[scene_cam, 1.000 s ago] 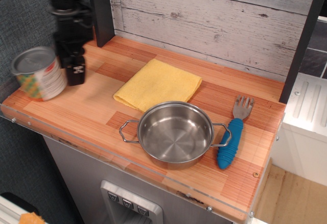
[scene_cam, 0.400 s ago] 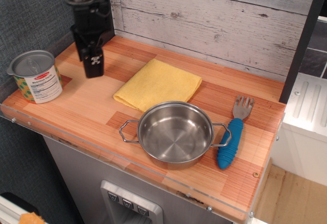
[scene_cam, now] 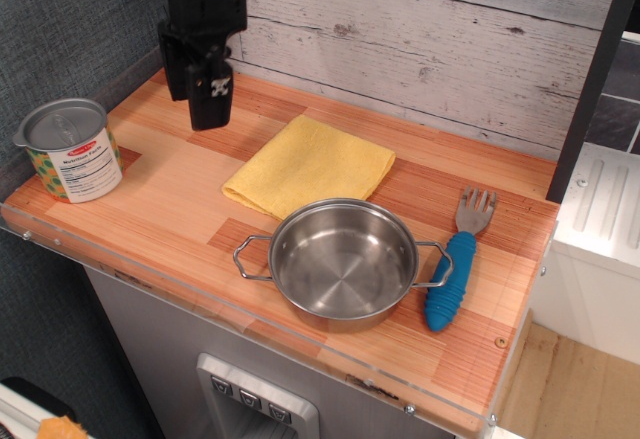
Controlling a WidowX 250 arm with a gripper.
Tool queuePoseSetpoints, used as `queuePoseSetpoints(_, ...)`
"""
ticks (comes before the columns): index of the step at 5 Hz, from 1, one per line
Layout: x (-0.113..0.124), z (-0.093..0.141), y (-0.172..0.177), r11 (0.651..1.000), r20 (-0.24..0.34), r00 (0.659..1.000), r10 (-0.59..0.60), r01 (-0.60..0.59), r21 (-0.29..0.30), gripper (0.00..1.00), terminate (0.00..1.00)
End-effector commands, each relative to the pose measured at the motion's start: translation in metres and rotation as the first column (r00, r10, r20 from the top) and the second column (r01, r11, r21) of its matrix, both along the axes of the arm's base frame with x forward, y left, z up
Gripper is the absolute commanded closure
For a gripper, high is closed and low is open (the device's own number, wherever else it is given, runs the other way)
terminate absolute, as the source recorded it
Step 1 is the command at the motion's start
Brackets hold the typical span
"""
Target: Move the can to the far corner of the table.
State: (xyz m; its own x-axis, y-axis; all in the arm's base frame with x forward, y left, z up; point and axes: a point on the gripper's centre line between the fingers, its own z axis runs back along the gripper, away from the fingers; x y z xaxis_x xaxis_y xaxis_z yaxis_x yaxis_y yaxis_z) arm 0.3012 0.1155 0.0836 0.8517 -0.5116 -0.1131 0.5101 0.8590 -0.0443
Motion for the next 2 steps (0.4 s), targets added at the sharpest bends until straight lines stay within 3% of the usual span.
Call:
queuePoseSetpoints(1, -0.04, 0.041, -0.007, 0.97, 0.074, 0.97, 0.232, -0.236, 0.054, 0.0, 0.0)
queuePoseSetpoints(2, -0.072, 0.042, 0.006, 0.929, 0.074, 0.933, 0.352, -0.358, 0.096, 0.0, 0.0)
